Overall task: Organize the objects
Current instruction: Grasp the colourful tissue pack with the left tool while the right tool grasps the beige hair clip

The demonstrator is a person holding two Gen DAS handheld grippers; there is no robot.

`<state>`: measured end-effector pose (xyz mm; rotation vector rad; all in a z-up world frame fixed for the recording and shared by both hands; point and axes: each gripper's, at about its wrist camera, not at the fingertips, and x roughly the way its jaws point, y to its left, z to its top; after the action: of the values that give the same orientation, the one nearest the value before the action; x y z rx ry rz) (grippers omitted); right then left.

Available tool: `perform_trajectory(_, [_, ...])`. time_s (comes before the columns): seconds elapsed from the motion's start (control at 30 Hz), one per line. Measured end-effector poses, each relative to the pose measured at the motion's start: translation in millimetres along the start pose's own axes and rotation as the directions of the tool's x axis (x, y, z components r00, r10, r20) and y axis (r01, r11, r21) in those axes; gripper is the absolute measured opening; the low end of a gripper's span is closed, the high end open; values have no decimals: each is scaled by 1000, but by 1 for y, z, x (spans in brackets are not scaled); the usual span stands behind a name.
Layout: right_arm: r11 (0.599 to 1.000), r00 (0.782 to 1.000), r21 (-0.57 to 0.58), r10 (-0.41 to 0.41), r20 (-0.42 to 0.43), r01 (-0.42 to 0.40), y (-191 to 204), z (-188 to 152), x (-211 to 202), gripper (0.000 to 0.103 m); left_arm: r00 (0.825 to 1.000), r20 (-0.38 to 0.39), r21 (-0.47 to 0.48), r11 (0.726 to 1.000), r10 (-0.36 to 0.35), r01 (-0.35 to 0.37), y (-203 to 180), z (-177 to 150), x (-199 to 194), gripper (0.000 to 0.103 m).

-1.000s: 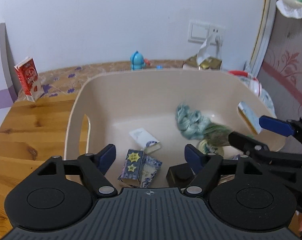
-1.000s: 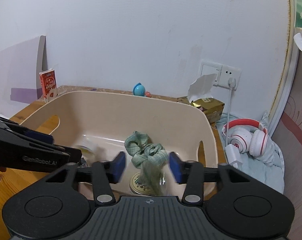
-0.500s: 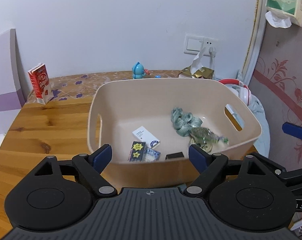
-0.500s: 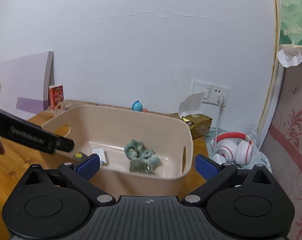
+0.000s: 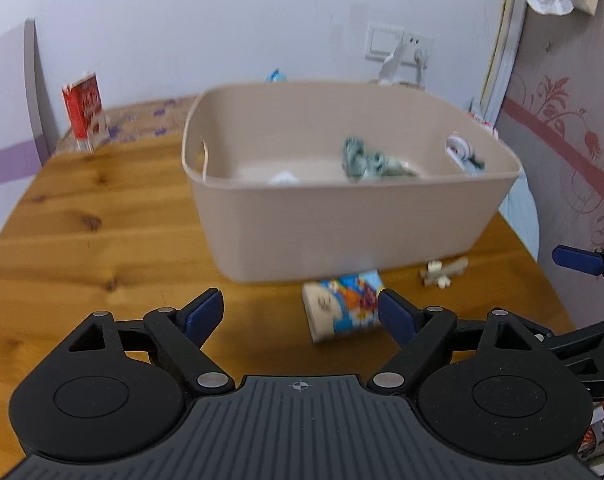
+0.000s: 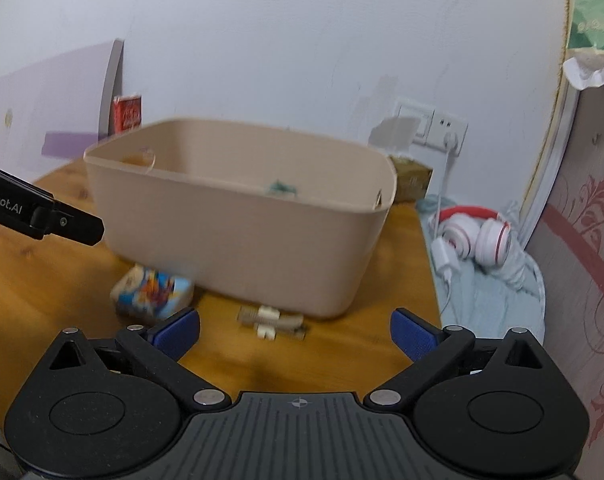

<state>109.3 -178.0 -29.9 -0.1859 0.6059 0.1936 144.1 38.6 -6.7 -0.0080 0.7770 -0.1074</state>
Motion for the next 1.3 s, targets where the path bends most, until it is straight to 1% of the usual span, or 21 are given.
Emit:
perform_trajectory(0.13, [1000,999,-7,-1,-43,1,2,-10,8,103,999,-48,-12,1000,-17,17,-6,-15,19,86])
perform_trajectory(0.27, [1000,997,8,7,-83,-6,-2,-19,19,103,998,-63,5,1000,-29,29,-17,-26,32,86])
perform_trajectory(0.43, [999,993,39,11,-119,-7,-5,-28,33,103,996,-82,13,999,-46,47,-29,-30,48,86])
perform_trajectory(0.53, [999,994,36,1,-113,3,-4,-30,40,103,997,-75,23,1000,-16,17,-35,-28,59,86])
perform_trajectory(0.6, [1000,994,24,-11,-106,14,-2,-31,46,103,997,-80,6,1000,-11,12,-34,-25,66,86])
perform_trajectory(0.7, [999,996,36,8,-86,-5,-2,-29,51,103,997,-78,-18,1000,-4,2,-33,-21,75,88])
perform_trajectory(0.83, [998,998,69,13,-58,-9,-1,-25,64,103,997,-76,-17,1000,25,-26,-31,-17,81,88])
perform_trajectory(0.93, [991,995,127,46,-86,-34,-2,-18,75,103,997,-66,-25,999,43,-44,-27,-16,84,88])
perform_trajectory(1.03, [994,995,107,39,-88,-29,4,-11,80,103,996,-61,-31,997,62,-64,-22,-12,88,87])
perform_trajectory(1.13, [993,995,118,34,-89,-24,8,-8,84,103,996,-57,-39,997,67,-69,-17,-10,89,82])
perform_trajectory(1.2, [992,996,123,30,-88,-20,10,-6,86,103,996,-50,-46,996,76,-79,-14,-9,88,72])
perform_trajectory(1.23, [992,996,125,28,-86,-17,11,-5,86,102,995,-46,-44,995,84,-86,-10,-10,85,69])
perform_trajectory(1.27, [991,996,129,29,-82,-18,12,-5,86,97,995,-41,-31,995,92,-94,-10,-11,85,66])
perform_trajectory(1.3, [990,997,138,26,-76,-16,12,-5,86,90,995,-35,-19,995,93,-94,-10,-11,85,66])
